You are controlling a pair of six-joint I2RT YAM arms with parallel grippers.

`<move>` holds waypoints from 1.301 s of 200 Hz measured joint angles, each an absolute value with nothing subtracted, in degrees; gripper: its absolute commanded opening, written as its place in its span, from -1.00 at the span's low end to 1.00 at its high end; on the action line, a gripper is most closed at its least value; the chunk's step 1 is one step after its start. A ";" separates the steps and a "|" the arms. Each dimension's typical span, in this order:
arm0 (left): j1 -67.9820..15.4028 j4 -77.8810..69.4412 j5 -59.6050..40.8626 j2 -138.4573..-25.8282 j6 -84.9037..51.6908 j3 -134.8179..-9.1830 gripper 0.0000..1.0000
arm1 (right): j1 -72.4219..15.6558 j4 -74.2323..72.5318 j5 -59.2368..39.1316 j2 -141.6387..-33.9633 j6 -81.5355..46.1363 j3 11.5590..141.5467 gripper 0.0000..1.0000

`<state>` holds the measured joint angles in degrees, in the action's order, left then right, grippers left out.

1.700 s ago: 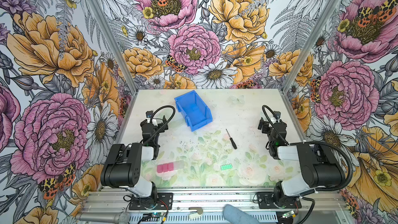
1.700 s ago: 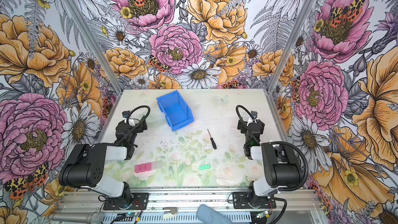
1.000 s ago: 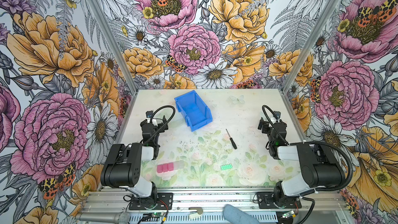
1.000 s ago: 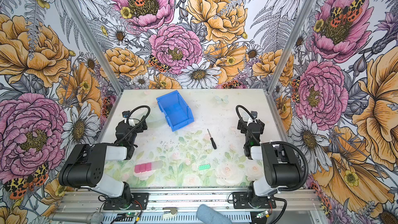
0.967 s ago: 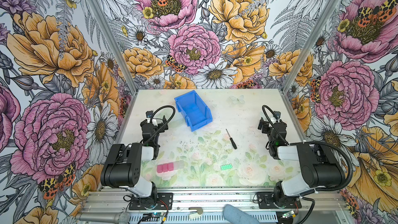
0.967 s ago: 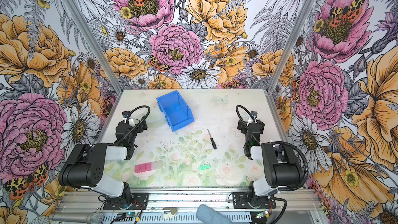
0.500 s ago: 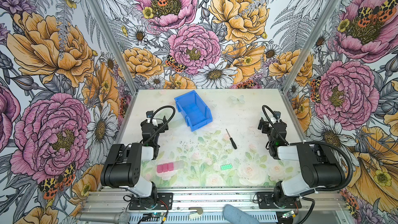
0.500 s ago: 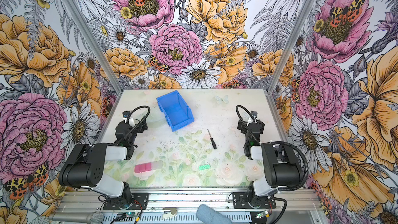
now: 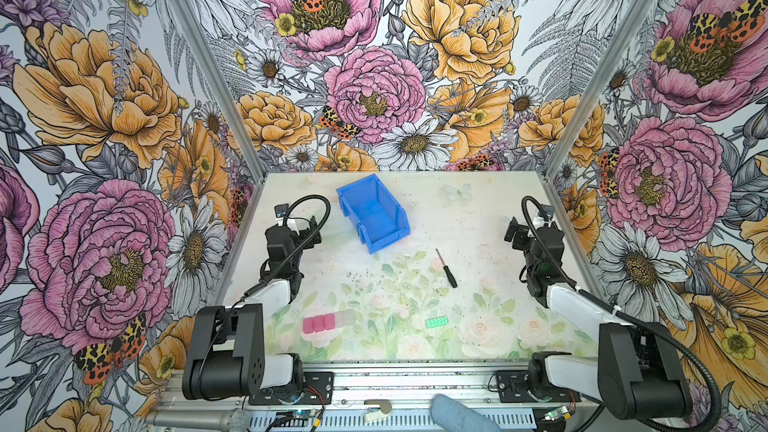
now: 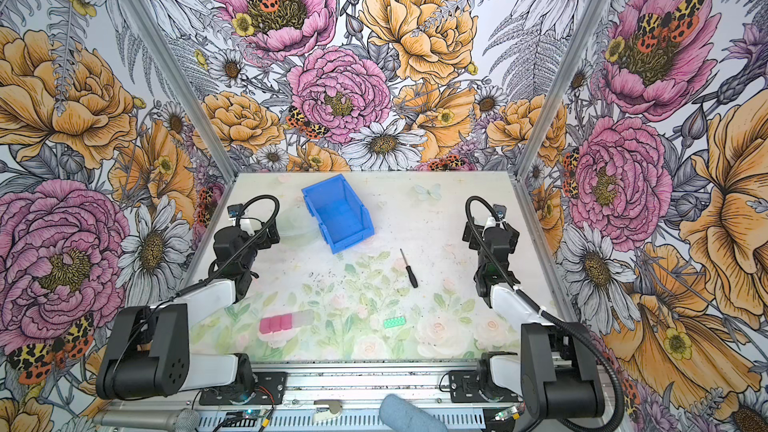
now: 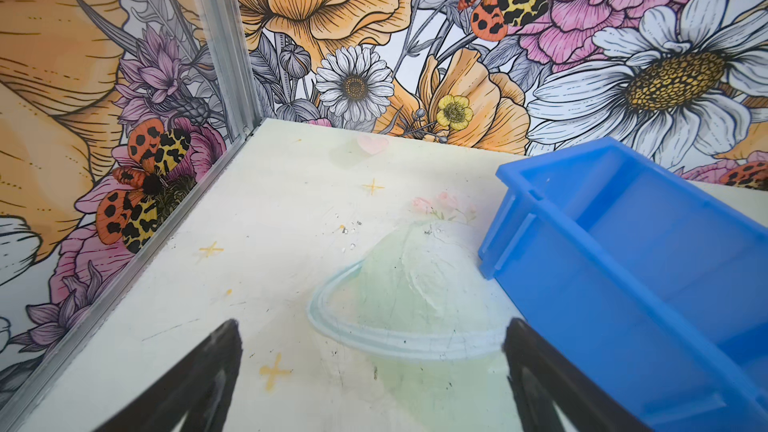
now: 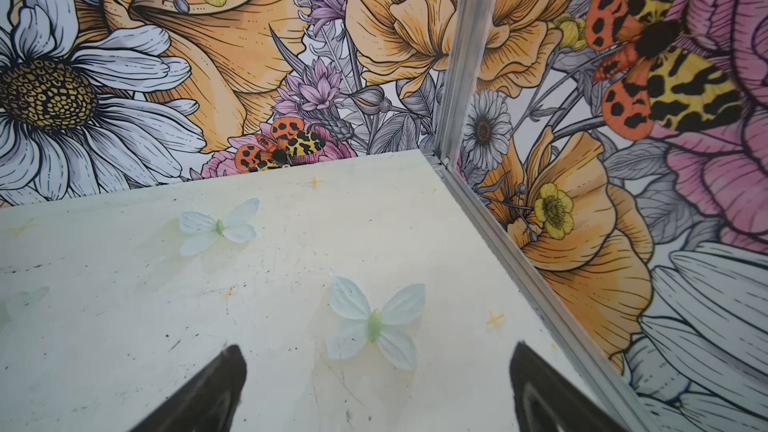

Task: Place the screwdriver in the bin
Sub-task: 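Move the right gripper over the black-handled screwdriver while the left arm rises toward the bin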

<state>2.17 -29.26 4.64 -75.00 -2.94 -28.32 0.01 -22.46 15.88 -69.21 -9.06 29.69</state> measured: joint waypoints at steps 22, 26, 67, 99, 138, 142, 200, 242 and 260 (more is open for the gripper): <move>2.15 -23.53 4.86 -70.39 -4.19 -28.67 0.97 | 0.01 -12.25 18.57 -67.40 -12.75 35.09 0.99; 2.15 -22.35 4.89 -69.73 -4.40 -28.88 0.97 | 0.01 -10.50 18.90 -67.24 -13.34 36.01 0.99; 1.74 -9.82 5.04 -65.98 -8.14 -33.82 0.97 | -0.38 2.90 19.31 -63.94 -19.25 38.61 0.99; 1.32 1.58 1.93 -66.74 -12.53 -40.88 0.97 | -0.58 12.84 17.50 -60.40 -23.51 39.92 0.99; -0.99 11.94 -3.73 -68.29 -18.94 -46.44 0.97 | -3.29 21.28 13.26 -58.19 -25.71 42.46 0.99; -1.52 12.95 -4.23 -68.29 -19.64 -46.74 0.97 | -3.90 21.93 12.78 -58.04 -25.74 42.50 0.99; -9.08 20.62 -7.88 -67.99 -25.82 -47.79 0.97 | -11.51 30.96 8.25 -62.33 -25.65 48.56 0.99; -11.22 22.65 -10.72 -65.14 -28.49 -47.79 0.97 | -18.26 33.06 7.20 -68.20 -25.43 49.39 0.99; -12.56 23.22 -12.82 -64.42 -28.71 -47.79 0.97 | -21.06 33.67 7.18 -71.48 -24.86 49.95 0.99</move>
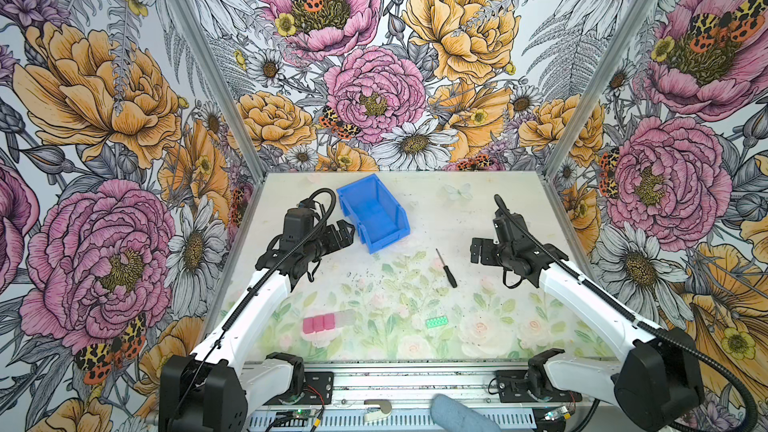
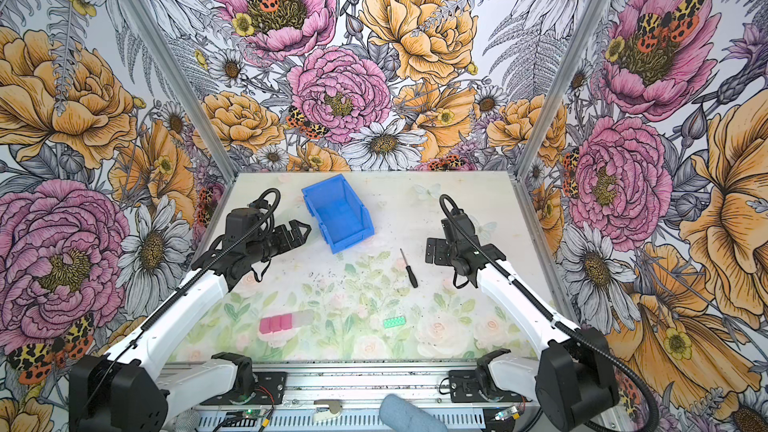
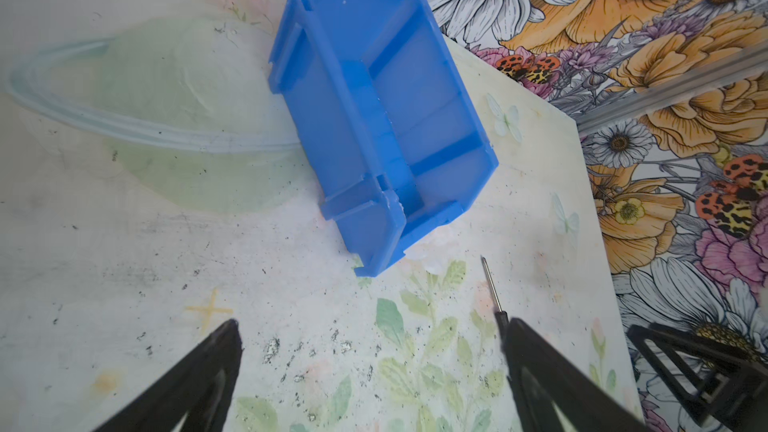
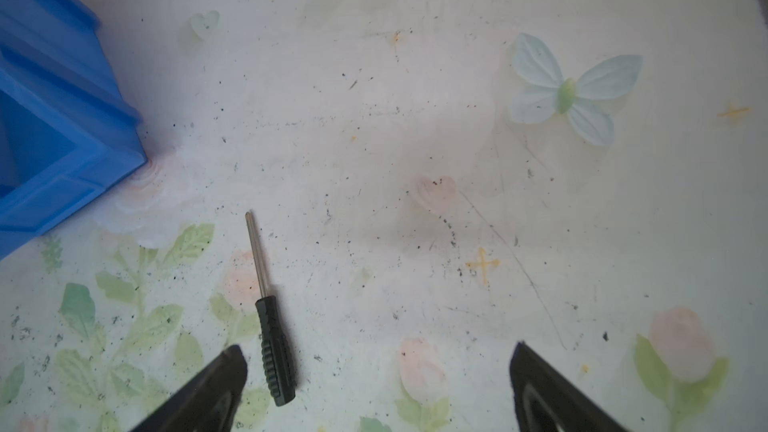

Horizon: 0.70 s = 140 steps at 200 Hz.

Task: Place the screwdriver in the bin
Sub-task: 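Move the right gripper over the black-handled screwdriver while the left arm rises toward the bin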

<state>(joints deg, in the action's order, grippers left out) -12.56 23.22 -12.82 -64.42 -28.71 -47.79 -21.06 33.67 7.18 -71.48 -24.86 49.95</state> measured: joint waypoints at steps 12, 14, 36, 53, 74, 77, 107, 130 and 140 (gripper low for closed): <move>-13.61 23.40 -14.04 -63.79 -29.04 -47.55 0.97 | -22.63 33.98 7.16 -73.56 -24.60 50.48 0.99; -13.78 23.40 -14.20 -63.70 -29.06 -47.44 0.97 | -22.87 33.95 7.16 -73.89 -24.58 50.59 0.99; -16.16 23.86 -16.49 -62.02 -29.52 -46.35 0.97 | -24.91 33.95 7.05 -76.44 -24.58 50.94 0.99; -18.28 24.01 -18.15 -61.25 -29.67 -45.45 0.97 | -26.06 33.82 6.46 -77.97 -24.56 50.96 0.96; -20.60 24.16 -19.07 -60.60 -29.91 -43.94 0.97 | -27.40 33.56 5.45 -80.36 -24.38 51.07 0.92; -20.86 24.18 -19.16 -60.53 -29.91 -43.70 0.97 | -27.55 33.52 5.39 -80.73 -24.38 51.09 0.91; -23.68 24.29 -18.94 -60.14 -30.44 -42.11 0.97 | -28.53 32.29 3.66 -83.96 -24.34 51.29 0.84; -26.39 24.21 -18.87 -59.53 -31.18 -42.02 0.97 | -28.60 30.68 2.44 -86.46 -24.32 51.46 0.77; -27.27 24.21 -18.87 -59.27 -31.27 -42.02 0.97 | -28.60 30.13 2.00 -87.53 -24.32 51.55 0.69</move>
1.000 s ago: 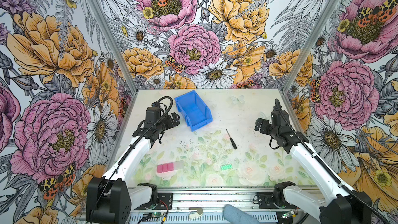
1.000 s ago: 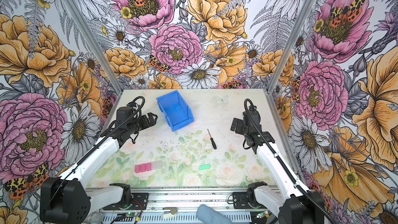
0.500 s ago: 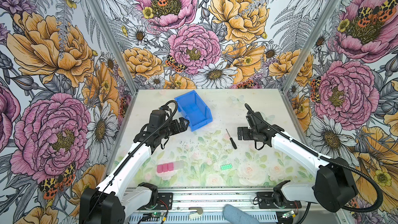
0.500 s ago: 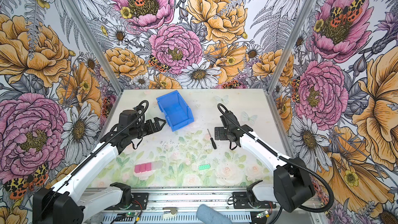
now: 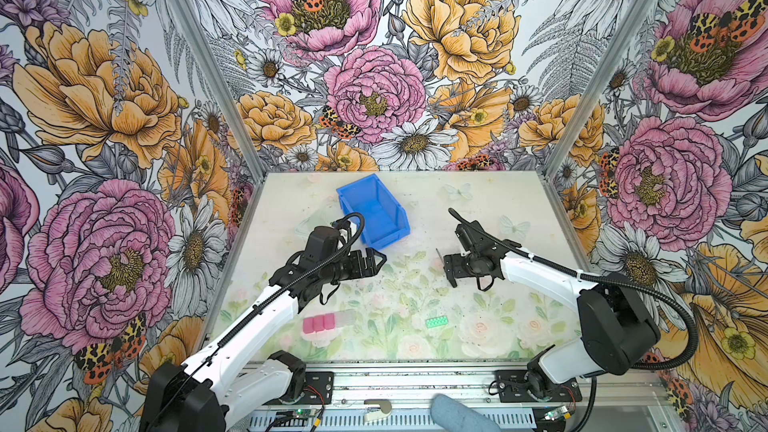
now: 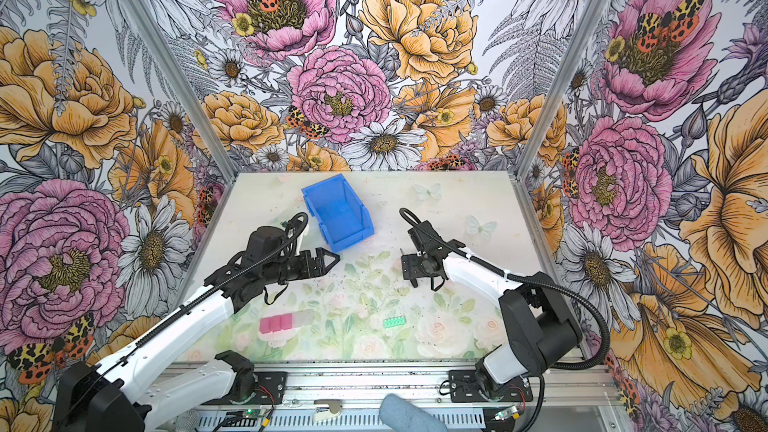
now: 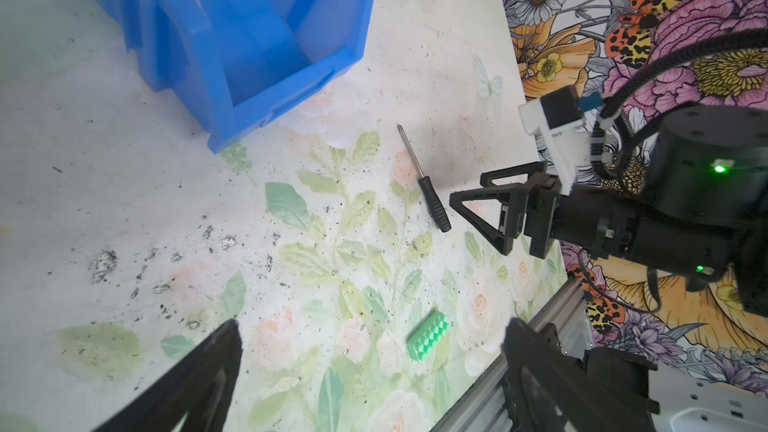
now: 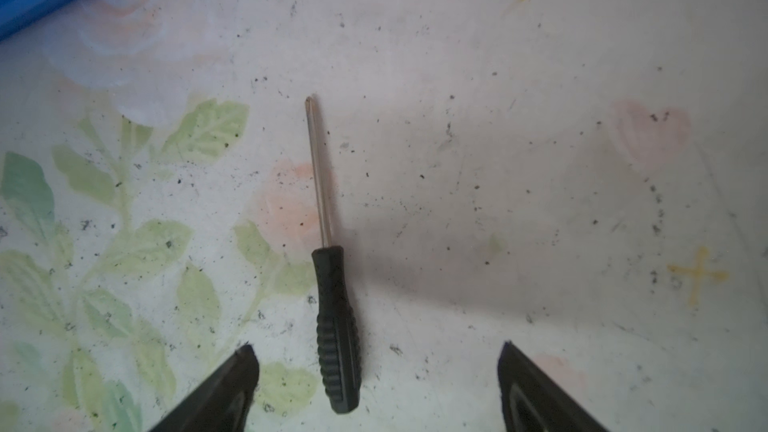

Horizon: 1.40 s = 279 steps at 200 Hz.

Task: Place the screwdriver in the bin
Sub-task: 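Move the right gripper over the black-handled screwdriver while the left arm rises toward the bin, then lower the right gripper and close it on the screwdriver handle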

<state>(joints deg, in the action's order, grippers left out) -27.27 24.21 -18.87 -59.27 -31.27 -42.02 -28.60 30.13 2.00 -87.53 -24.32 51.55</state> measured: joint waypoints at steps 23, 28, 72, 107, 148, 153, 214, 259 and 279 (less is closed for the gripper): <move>-28.80 24.18 -18.52 -58.87 -31.64 -42.02 0.97 | -28.97 29.26 1.85 -89.56 -24.12 51.59 0.58; -29.04 24.21 -18.48 -58.85 -31.64 -42.02 0.97 | -29.02 29.12 1.87 -89.86 -24.21 51.59 0.55; -30.17 24.16 -16.97 -57.34 -32.12 -41.04 0.97 | -29.74 27.77 1.87 -92.14 -23.81 51.62 0.31; -30.22 24.16 -16.19 -56.99 -33.17 -40.23 0.97 | -30.48 27.57 2.15 -94.41 -24.10 51.62 0.15; -30.26 24.16 -15.88 -56.93 -33.63 -40.16 0.97 | -31.59 27.46 2.72 -95.42 -24.25 51.96 -0.18; -30.26 24.16 -15.86 -56.93 -33.76 -40.16 0.97 | -31.59 27.46 2.72 -95.42 -24.14 51.99 -0.22; -30.26 24.21 -14.92 -56.60 -34.20 -39.51 0.97 | -31.92 27.38 2.70 -95.44 -24.67 51.92 -0.57; -30.26 24.23 -14.15 -56.55 -34.20 -38.85 0.97 | -32.18 27.05 2.76 -95.37 -24.58 51.81 -0.83; -30.26 24.23 -13.78 -56.38 -34.17 -38.83 0.97 | -32.42 26.63 2.94 -95.26 -24.58 51.57 -1.00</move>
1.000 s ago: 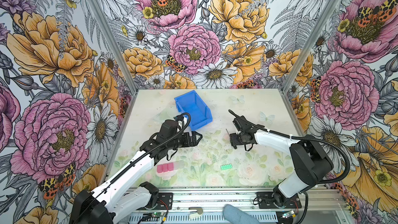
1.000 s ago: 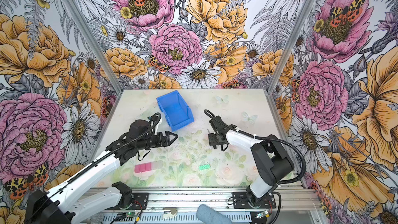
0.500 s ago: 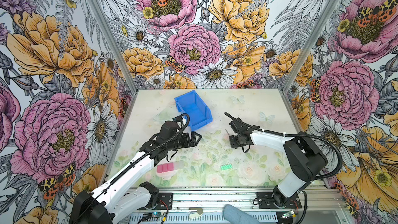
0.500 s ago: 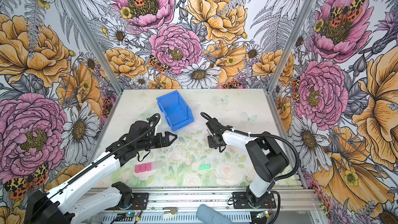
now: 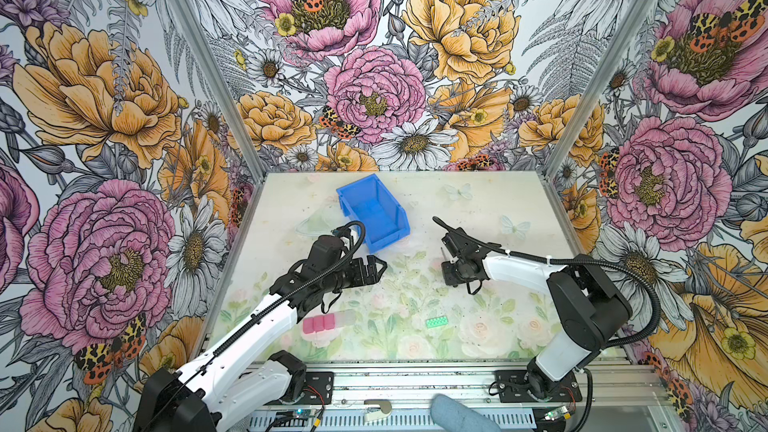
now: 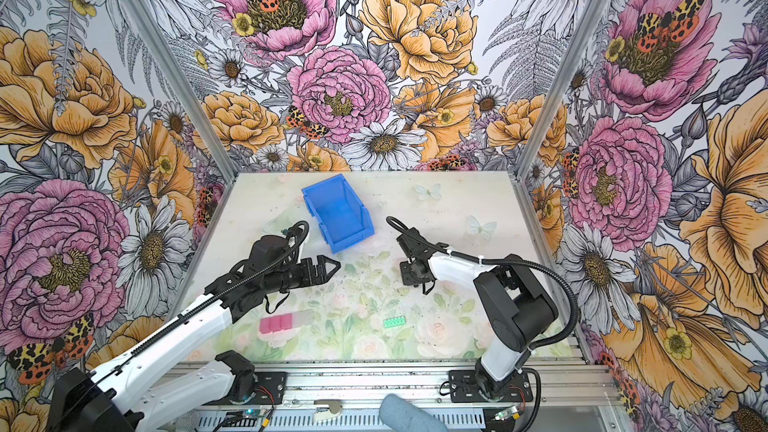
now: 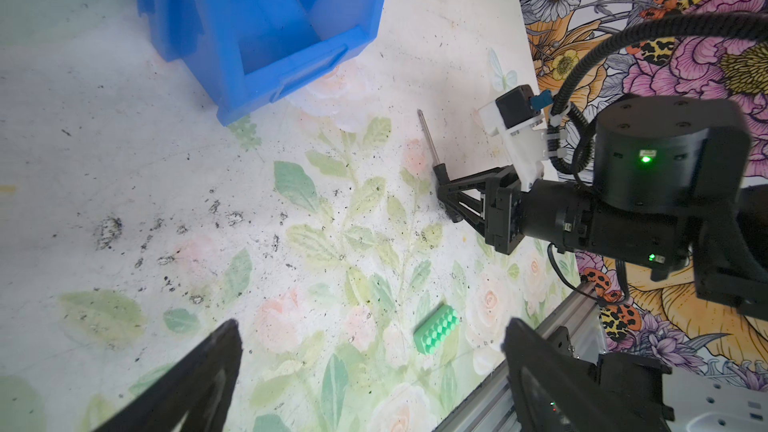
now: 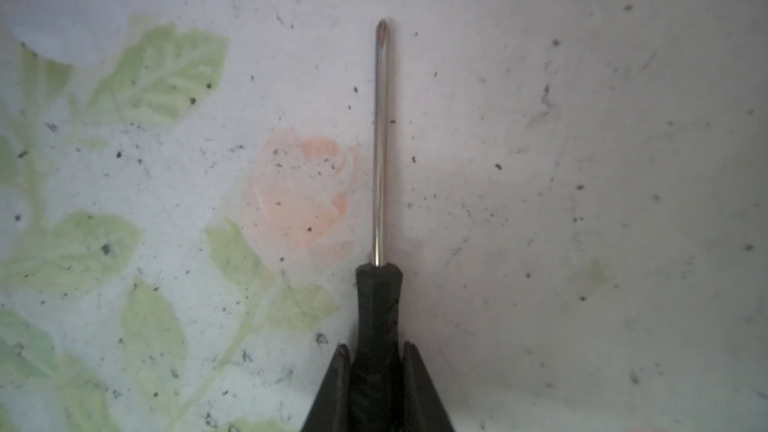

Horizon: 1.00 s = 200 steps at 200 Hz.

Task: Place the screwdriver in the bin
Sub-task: 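Lower the right gripper and close it on the screwdriver handle, then lift the screwdriver with the right gripper and carry it over the blue bin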

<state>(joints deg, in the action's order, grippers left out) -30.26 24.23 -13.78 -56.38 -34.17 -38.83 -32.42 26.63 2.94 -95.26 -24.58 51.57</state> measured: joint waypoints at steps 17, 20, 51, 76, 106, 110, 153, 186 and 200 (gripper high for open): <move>-30.26 24.21 -13.50 -56.18 -34.17 -38.83 0.97 | -32.45 26.46 2.96 -95.04 -24.60 51.37 -1.00; -30.26 24.21 -13.47 -56.18 -34.15 -38.83 0.97 | -32.45 26.48 2.96 -94.94 -24.60 51.31 -1.00; -30.28 24.23 -13.43 -56.03 -33.06 -38.85 0.97 | -32.73 26.94 2.94 -93.34 -24.60 50.72 -1.00; -30.33 24.23 -13.45 -55.31 -32.16 -39.00 0.97 | -32.82 26.98 2.87 -90.65 -24.53 50.72 -1.00; -30.41 24.23 -13.45 -54.13 -31.09 -39.05 0.97 | -32.82 27.18 2.48 -86.74 -24.40 50.81 -1.00; -30.41 24.23 -13.43 -54.06 -31.07 -39.05 0.97 | -32.82 27.22 2.46 -86.19 -24.40 50.85 -1.00; -30.09 24.23 -13.45 -54.17 -30.92 -39.09 0.97 | -32.84 28.01 2.04 -83.57 -24.40 54.68 -1.00; -29.10 24.25 -13.45 -54.52 -30.89 -39.11 0.97 | -33.10 28.21 1.98 -83.53 -24.34 59.66 -1.00; -28.23 24.25 -13.50 -54.52 -30.92 -39.11 0.97 | -33.39 28.60 1.93 -83.53 -24.08 61.98 -1.00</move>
<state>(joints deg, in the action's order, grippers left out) -28.23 24.25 -13.50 -54.52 -30.92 -39.11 -33.39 28.60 1.93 -83.53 -24.08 61.98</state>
